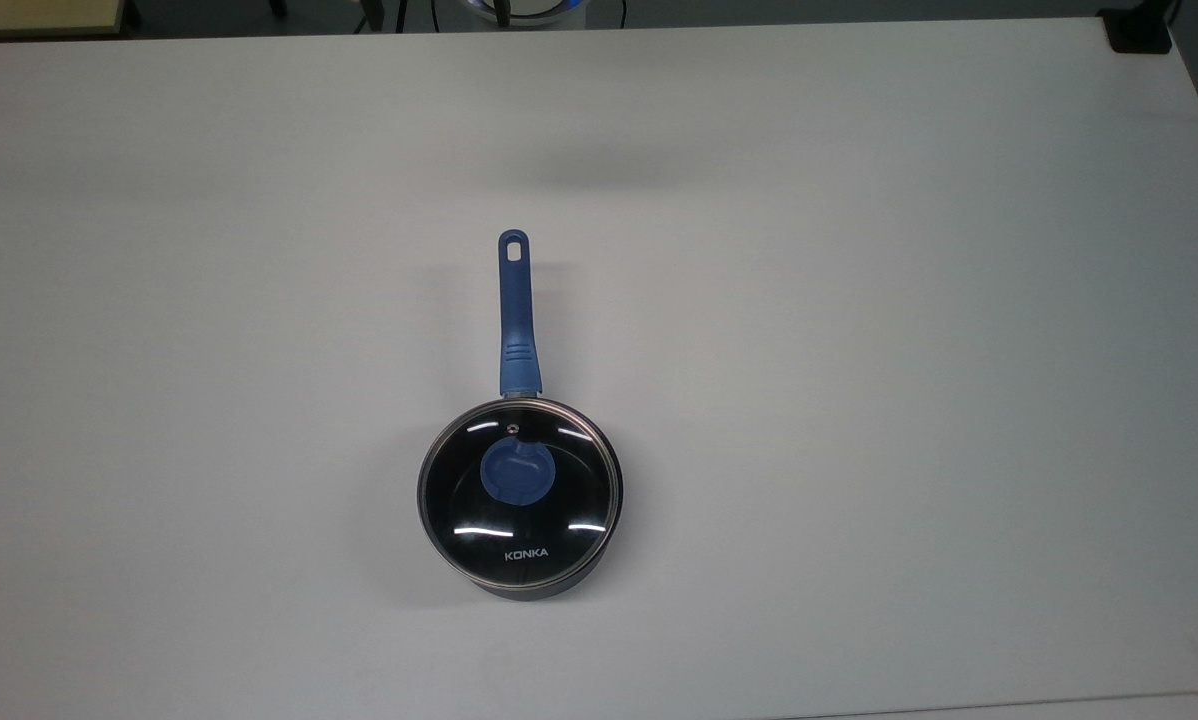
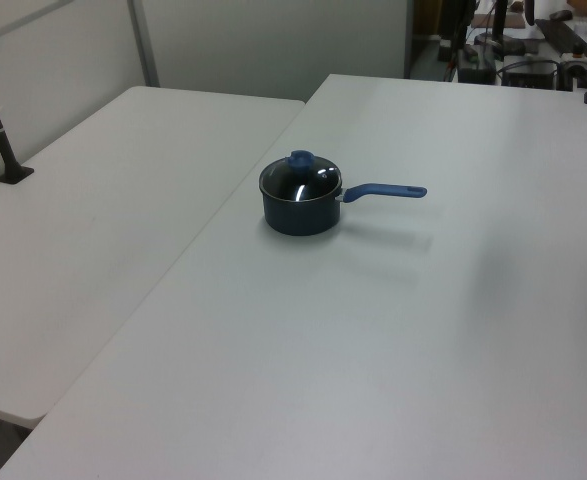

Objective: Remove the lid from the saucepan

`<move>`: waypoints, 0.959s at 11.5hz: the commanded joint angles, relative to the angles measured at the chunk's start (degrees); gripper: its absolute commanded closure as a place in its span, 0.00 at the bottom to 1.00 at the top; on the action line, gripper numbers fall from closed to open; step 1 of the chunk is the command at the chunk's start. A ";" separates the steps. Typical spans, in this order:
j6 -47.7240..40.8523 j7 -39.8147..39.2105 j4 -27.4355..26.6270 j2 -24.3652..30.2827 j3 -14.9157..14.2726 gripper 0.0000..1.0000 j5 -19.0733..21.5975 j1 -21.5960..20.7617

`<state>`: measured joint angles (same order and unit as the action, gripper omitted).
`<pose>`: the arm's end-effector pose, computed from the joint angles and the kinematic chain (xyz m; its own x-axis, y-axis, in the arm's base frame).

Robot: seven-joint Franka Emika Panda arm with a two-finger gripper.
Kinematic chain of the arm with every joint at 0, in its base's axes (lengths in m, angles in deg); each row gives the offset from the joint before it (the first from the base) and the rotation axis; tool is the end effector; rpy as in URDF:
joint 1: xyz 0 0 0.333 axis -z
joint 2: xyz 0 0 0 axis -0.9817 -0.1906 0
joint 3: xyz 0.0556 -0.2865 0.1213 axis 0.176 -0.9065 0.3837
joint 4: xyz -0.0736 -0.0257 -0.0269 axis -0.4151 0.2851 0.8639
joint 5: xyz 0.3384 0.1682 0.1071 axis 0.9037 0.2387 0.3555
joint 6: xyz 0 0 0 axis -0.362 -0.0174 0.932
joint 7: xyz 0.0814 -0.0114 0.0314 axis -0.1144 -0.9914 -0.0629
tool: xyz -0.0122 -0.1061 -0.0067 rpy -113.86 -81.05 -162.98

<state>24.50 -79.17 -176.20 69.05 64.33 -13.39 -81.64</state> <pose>0.5516 -0.0151 0.6395 0.9971 -0.0124 0.0745 -0.0062 -0.9966 -0.0821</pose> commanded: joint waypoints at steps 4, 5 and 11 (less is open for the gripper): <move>0.70 -0.97 -2.69 2.43 -0.90 0.00 0.04 -0.89; 0.70 -0.97 -2.69 2.43 -0.90 0.00 0.13 -0.89; 0.88 -1.50 -2.69 2.43 -0.90 0.00 0.04 -1.06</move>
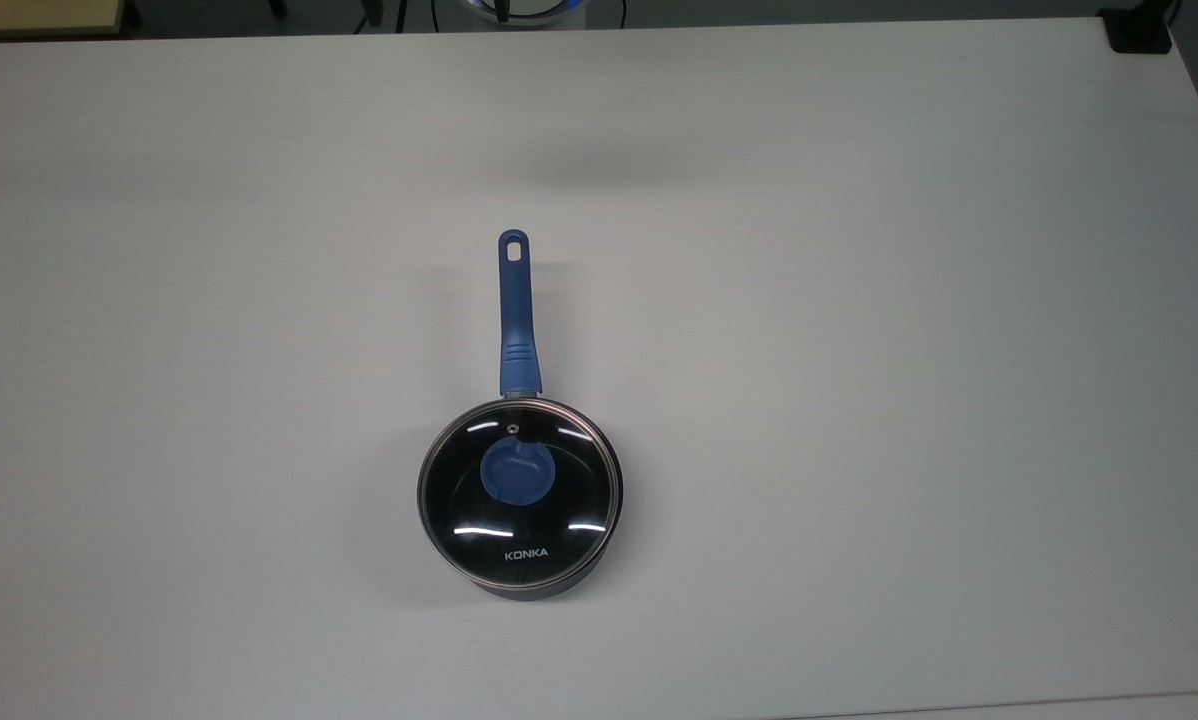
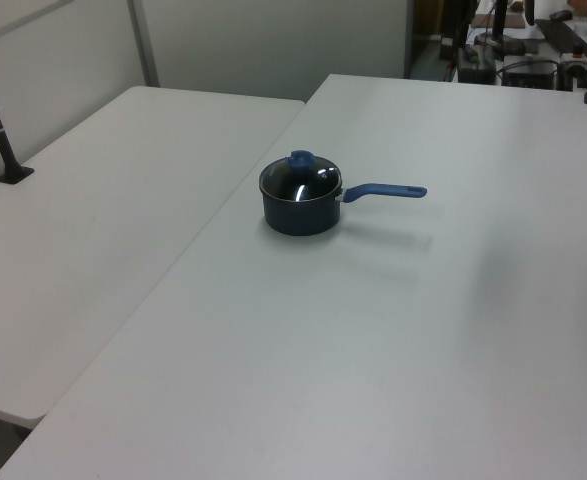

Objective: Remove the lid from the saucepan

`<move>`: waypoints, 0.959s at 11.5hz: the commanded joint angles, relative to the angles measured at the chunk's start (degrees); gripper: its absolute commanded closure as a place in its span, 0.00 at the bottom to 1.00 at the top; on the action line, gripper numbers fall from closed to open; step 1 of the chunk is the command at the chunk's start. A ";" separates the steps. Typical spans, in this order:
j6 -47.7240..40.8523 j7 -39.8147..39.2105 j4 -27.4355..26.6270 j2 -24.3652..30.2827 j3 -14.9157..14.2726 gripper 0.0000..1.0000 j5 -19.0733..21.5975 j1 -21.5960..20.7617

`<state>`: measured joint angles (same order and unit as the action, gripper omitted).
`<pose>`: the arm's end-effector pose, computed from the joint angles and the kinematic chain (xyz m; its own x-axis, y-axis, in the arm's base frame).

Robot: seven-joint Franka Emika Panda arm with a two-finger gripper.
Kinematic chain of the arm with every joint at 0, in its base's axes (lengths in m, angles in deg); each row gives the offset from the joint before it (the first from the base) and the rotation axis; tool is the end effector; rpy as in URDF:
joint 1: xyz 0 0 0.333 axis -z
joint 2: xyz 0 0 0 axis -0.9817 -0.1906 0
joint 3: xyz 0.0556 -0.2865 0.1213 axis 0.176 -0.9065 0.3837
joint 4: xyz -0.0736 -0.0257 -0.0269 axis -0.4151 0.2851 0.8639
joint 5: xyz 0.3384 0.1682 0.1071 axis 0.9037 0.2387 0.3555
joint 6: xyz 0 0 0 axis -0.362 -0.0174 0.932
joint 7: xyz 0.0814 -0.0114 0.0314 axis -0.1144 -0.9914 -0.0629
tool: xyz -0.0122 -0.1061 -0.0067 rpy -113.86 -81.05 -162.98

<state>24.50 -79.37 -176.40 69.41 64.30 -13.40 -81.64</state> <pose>0.5496 -0.0155 0.6413 0.9969 -0.0094 0.0776 -0.0030 -0.9966 -0.0821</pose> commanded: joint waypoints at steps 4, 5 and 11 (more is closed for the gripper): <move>1.23 -0.95 -2.85 1.10 -0.96 0.00 -0.22 -0.97; 1.23 -0.86 -2.76 1.10 -0.87 0.00 -0.74 -1.06; 15.44 6.84 -3.03 -2.93 -0.34 0.01 -2.68 -2.55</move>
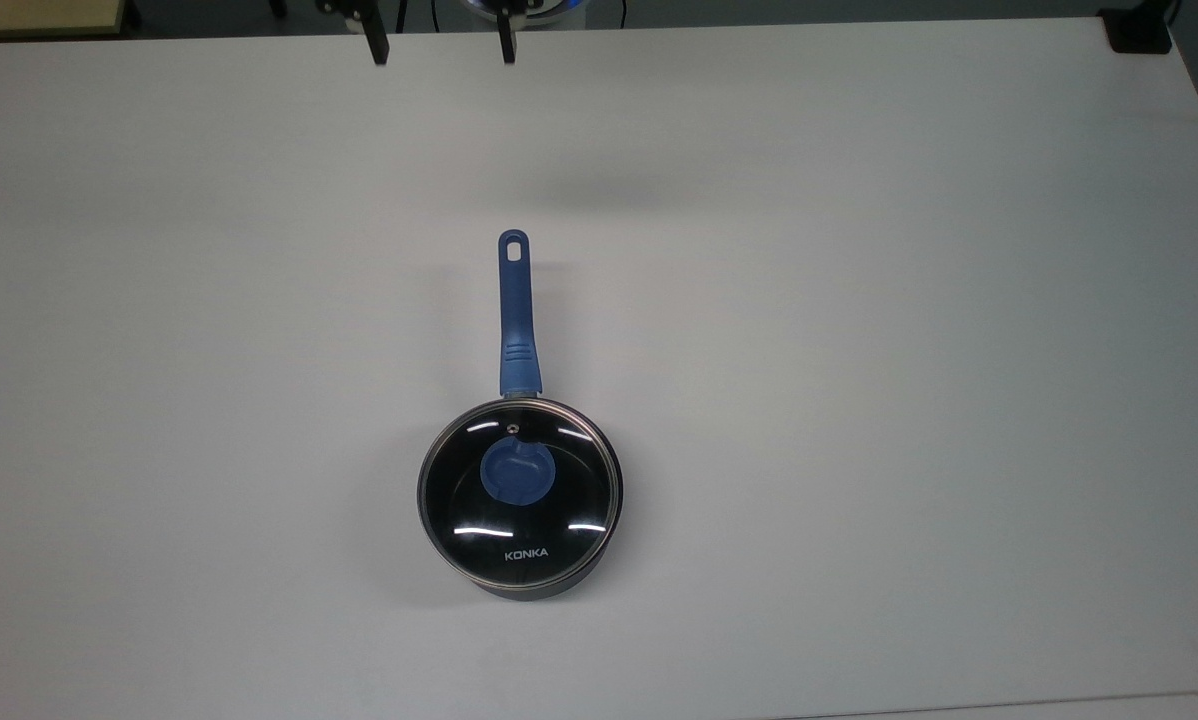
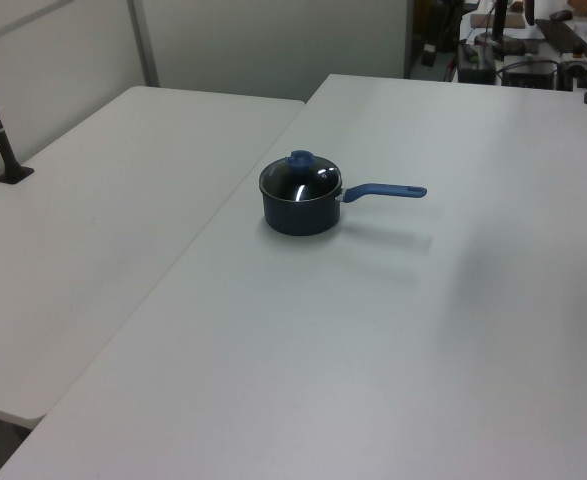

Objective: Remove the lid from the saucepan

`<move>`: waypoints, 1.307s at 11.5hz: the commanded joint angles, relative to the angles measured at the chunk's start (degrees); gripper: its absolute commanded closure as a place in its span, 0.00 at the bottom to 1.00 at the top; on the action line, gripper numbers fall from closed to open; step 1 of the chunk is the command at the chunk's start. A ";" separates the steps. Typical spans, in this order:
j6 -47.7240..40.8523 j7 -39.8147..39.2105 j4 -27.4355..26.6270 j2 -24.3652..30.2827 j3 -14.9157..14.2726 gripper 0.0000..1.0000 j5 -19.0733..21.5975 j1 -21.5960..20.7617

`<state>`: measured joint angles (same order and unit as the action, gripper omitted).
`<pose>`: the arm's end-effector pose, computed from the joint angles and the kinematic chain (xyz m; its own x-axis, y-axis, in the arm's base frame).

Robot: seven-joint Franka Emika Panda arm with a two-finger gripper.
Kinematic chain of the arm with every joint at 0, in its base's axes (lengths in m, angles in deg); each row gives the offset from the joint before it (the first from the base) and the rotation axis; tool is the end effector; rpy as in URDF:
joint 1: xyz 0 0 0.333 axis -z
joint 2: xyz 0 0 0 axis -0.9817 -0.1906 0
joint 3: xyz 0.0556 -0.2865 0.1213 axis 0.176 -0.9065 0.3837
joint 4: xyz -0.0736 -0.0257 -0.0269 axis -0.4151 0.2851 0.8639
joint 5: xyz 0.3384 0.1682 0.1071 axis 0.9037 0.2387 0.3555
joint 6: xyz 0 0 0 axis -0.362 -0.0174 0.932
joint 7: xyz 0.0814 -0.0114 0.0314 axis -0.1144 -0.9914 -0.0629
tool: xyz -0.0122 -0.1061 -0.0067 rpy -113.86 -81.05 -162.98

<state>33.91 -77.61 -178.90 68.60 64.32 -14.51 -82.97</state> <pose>0.5689 -0.0055 0.6286 0.9833 -0.0255 0.1802 -0.0143 -0.9979 -0.0632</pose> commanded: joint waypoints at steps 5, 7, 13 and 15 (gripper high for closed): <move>21.24 25.46 3.86 -14.58 -0.36 0.01 -7.18 -3.86; 26.86 34.17 7.11 -19.77 -0.36 0.01 -8.77 -4.40; 37.08 58.08 11.94 -30.14 -0.89 0.00 -19.20 -6.42; 37.26 58.64 14.40 -33.67 -0.89 0.00 -20.11 -6.95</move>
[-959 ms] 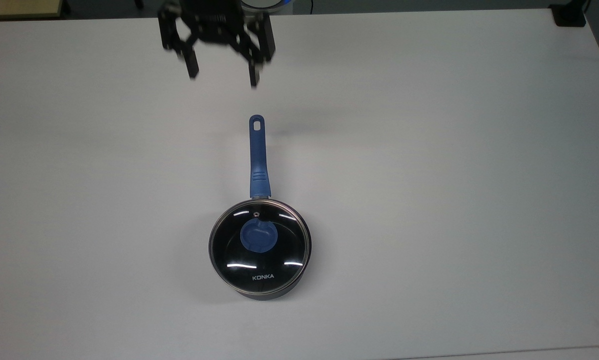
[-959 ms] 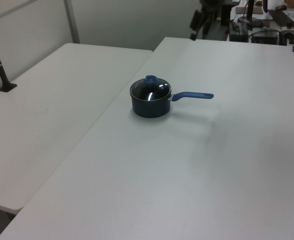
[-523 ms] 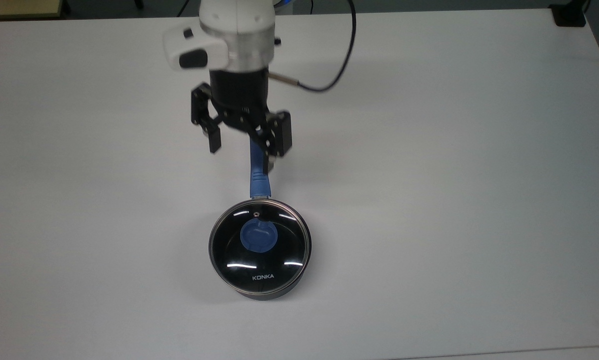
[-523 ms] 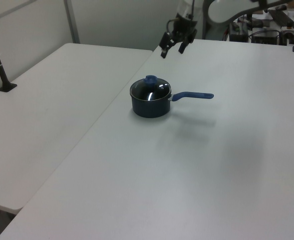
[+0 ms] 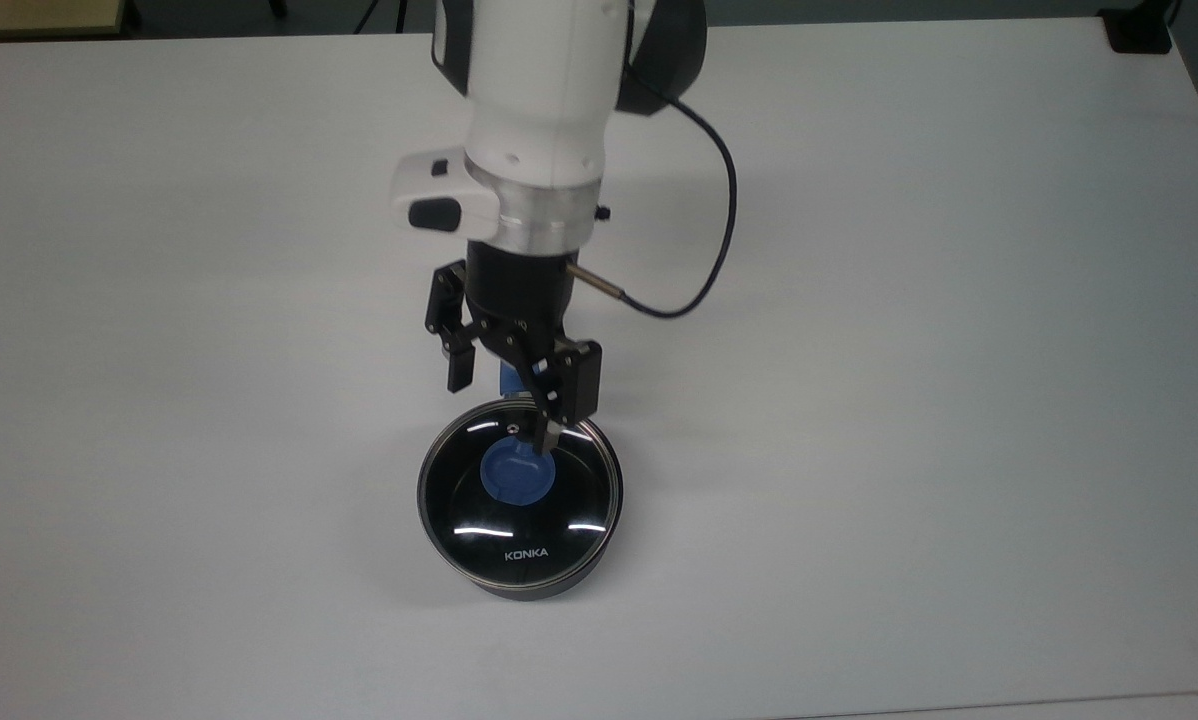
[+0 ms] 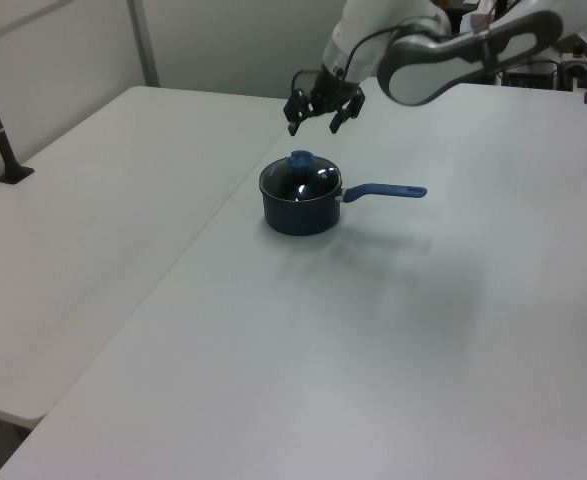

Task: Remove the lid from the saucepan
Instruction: 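Lower the open gripper onto the blue knob of the glass lid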

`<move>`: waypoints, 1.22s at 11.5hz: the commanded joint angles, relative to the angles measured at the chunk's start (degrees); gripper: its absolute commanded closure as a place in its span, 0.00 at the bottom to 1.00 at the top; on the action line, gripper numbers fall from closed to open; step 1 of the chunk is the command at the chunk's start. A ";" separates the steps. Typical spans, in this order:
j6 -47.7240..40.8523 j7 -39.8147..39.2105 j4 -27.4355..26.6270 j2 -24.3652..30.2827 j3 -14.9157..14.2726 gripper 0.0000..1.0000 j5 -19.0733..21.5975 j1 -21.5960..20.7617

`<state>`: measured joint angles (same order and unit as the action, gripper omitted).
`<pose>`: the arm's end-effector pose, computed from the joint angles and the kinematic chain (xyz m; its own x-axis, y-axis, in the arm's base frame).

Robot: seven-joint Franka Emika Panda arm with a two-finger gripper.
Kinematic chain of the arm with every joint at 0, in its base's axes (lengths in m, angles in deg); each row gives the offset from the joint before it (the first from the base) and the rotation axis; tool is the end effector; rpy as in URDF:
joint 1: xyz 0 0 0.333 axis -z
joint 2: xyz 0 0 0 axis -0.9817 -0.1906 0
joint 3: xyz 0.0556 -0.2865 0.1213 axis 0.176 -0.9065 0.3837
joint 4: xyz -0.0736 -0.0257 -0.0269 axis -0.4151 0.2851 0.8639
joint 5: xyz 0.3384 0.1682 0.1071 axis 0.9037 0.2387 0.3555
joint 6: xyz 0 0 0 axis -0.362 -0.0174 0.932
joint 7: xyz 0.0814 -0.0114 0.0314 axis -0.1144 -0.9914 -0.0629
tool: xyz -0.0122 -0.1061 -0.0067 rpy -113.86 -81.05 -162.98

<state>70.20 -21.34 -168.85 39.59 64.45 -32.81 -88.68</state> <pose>0.7323 0.0727 0.4591 0.6273 -0.6195 0.4718 -0.6045 -0.7694 -0.2064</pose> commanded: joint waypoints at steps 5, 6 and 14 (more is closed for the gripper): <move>0.97 2.38 7.10 -8.45 -1.02 0.00 -5.58 -1.85; 0.97 2.38 7.27 -9.33 -1.02 0.00 -6.29 -1.94; 0.88 1.33 6.92 -9.07 -0.93 0.66 -8.93 -2.38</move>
<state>70.31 -20.39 -162.45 30.56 64.43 -40.34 -89.99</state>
